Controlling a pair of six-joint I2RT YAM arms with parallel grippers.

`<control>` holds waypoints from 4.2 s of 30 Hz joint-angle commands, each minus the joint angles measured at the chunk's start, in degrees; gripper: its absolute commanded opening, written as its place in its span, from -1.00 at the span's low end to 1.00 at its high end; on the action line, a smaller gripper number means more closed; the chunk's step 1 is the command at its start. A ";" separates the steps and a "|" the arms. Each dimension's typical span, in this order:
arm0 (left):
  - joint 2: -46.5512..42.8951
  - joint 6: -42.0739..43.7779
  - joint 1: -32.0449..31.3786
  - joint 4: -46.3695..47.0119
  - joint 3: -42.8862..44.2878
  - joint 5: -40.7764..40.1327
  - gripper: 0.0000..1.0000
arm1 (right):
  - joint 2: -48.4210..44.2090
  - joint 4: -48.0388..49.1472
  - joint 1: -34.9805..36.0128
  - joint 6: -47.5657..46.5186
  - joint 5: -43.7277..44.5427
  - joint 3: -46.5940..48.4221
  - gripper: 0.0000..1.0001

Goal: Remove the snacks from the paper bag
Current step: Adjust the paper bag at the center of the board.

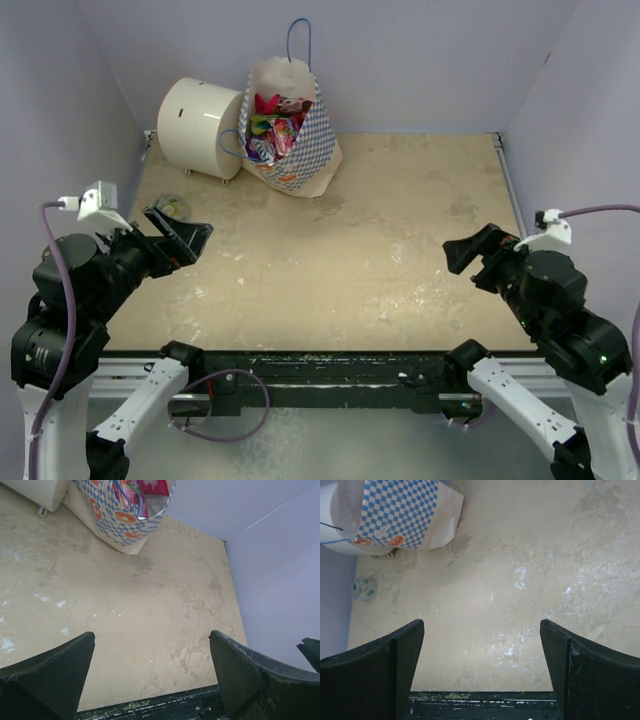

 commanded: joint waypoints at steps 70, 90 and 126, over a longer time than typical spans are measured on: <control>11.70 -17.46 9.25 18.44 -19.31 11.21 -1.00 | 27.85 40.63 -0.64 -15.91 -19.46 -6.95 0.99; -13.28 -15.51 8.94 -16.16 -12.84 1.71 -0.85 | 55.71 57.67 7.39 -5.55 -42.62 16.66 1.00; 8.44 -8.71 6.63 -11.38 2.18 -1.81 -0.58 | 61.01 61.04 1.95 -1.80 -28.85 23.29 -1.00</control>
